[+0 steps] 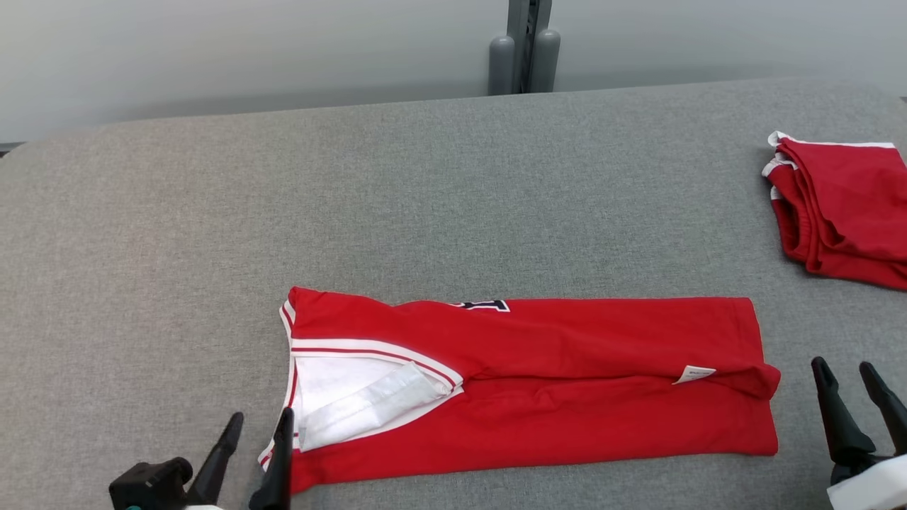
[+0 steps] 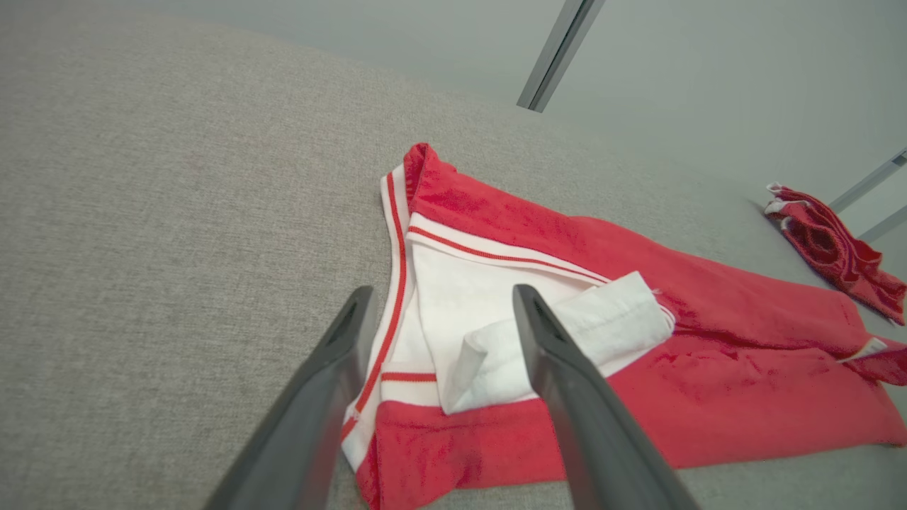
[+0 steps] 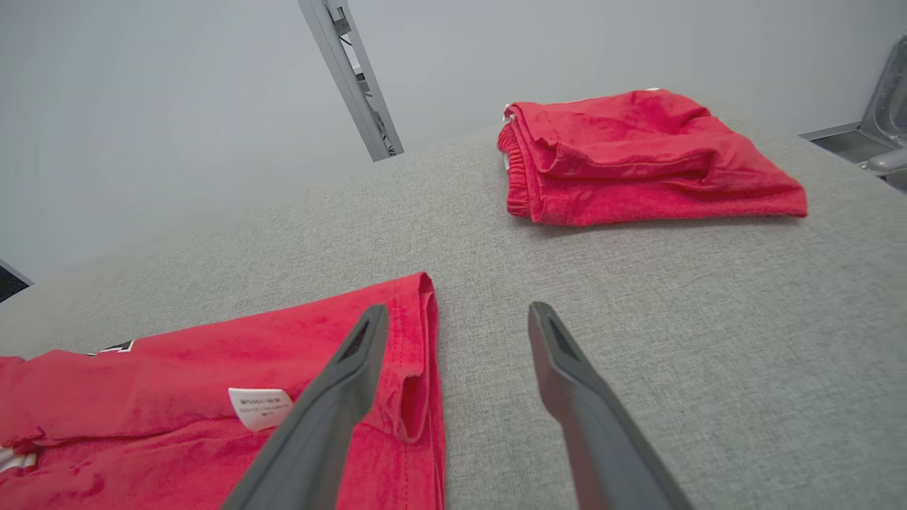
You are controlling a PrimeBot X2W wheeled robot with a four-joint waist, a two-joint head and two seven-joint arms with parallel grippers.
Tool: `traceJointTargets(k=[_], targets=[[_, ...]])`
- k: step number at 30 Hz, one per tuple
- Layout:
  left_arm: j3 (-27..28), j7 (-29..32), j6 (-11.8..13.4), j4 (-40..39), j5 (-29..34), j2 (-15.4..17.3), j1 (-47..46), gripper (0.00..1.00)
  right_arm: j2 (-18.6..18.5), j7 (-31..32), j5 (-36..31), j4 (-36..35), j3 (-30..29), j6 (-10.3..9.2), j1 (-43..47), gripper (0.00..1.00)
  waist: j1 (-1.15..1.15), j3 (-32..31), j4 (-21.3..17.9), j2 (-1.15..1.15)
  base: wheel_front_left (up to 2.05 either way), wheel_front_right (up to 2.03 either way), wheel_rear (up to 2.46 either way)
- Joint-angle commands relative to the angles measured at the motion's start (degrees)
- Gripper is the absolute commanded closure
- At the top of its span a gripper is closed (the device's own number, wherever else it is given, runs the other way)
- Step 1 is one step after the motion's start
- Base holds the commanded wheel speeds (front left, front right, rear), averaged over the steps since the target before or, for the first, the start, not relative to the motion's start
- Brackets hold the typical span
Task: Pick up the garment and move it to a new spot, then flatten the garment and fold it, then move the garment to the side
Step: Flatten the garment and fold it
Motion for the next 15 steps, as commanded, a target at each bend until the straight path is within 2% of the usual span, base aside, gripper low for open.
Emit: traceJointTargets(k=[1,7,15], targets=[[0.3,-0.7,0.5,-0.4,0.7,0.3,-0.3,0.0,0.3,0.2,-0.6,-0.6,-1.0,0.02,0.6,0.0,0.0,-0.4,0.1,0.0,0.0,0.0,0.0],[-0.7,-2.6,0.8,-0.7,3.0,-0.1,-2.6,0.0,2.1,2.6,-2.7,-2.0,-4.1,0.02,1.5,0.0,0.0,-1.7,0.4,0.0,0.0,0.0,0.0],[-3.4,-4.5,0.6,1.6,5.3,-3.2,-6.5,0.0,4.9,8.1,-6.7,-0.6,-5.6,0.02,-1.3,0.0,0.0,-3.8,1.3,0.0,0.0,0.0,0.0]])
